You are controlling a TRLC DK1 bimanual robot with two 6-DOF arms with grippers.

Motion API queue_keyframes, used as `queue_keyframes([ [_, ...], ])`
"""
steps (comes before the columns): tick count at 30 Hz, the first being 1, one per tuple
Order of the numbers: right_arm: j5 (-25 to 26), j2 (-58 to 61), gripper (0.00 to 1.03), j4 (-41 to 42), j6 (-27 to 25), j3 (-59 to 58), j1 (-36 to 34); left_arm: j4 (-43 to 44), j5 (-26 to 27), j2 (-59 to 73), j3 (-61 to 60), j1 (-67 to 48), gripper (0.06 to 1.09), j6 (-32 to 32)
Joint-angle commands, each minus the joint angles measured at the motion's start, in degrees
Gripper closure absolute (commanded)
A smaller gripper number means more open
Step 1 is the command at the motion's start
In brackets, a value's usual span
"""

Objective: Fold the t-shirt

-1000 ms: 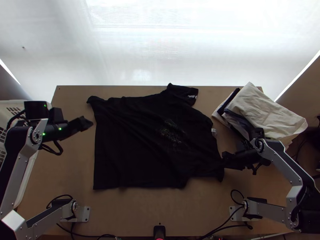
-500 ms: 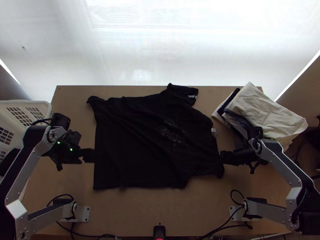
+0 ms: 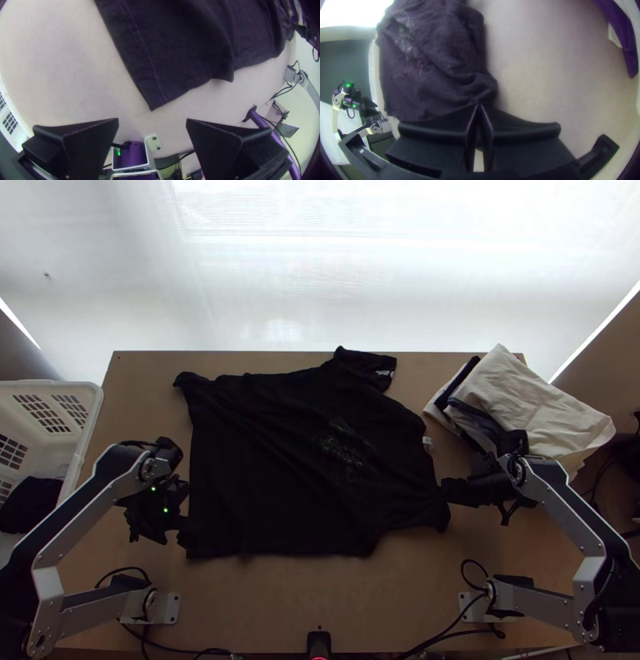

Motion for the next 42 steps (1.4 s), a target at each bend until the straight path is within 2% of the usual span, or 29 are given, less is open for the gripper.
queue_keyframes([
  [1, 0.0, -0.2, 1.0, 0.0, 0.3, 0.4, 0.2, 2.2, -1.3, 3.5, -3.1, -3.1, 0.11, 0.2],
  [12, 0.4, -0.6, 1.0, -0.3, 0.2, 0.8, -0.2, 9.2, -0.7, 9.8, -4.0, -6.0, 0.11, -1.2],
  [16, 0.4, -0.8, 1.0, -0.4, 0.2, 0.8, -0.4, 9.8, 1.4, 10.5, -4.1, -7.3, 0.11, -2.0],
  [18, 0.5, -0.9, 1.0, -0.4, 0.2, 0.8, -0.4, 10.6, 2.1, 10.8, -4.2, -7.7, 0.16, -2.9],
  [27, 0.5, -0.8, 1.0, -0.4, 0.2, 0.9, -0.3, 10.0, 3.0, 10.6, -5.2, -8.9, 0.19, -2.8],
  [28, 0.5, -0.8, 1.0, -0.4, 0.2, 1.0, -0.3, 10.4, 3.0, 10.6, -5.5, -8.9, 0.27, -2.9],
  [29, 0.5, -0.8, 1.0, -0.4, 0.2, 1.0, -0.3, 11.0, 3.0, 10.5, -5.6, -8.9, 0.42, -3.1],
  [30, 0.5, -0.9, 1.0, -0.4, 0.2, 1.1, -0.3, 12.5, 3.0, 9.8, -5.9, -8.9, 0.64, -3.2],
  [31, 0.5, -0.9, 1.0, -0.4, 0.2, 1.1, -0.3, 15.4, 2.9, 8.4, -6.3, -8.9, 0.93, -3.5],
  [32, 0.6, -0.9, 1.0, -0.4, 0.2, 1.0, -0.3, 18.3, 2.9, 7.0, -6.8, -8.8, 1.04, -4.1],
  [35, 0.7, -1.3, 1.0, -0.6, 0.1, 0.9, -0.3, 18.4, 5.6, 6.0, -7.2, -7.7, 1.05, -3.1],
  [40, 0.7, -3.1, 1.0, -0.9, 0.1, 0.9, -0.4, 19.1, 6.1, 7.6, -4.8, 1.1, 1.05, -3.0],
  [42, 0.6, -4.5, 1.0, -0.9, 0.0, 1.0, -0.4, 18.4, 11.0, 7.7, -0.3, 8.0, 1.05, -3.5],
])
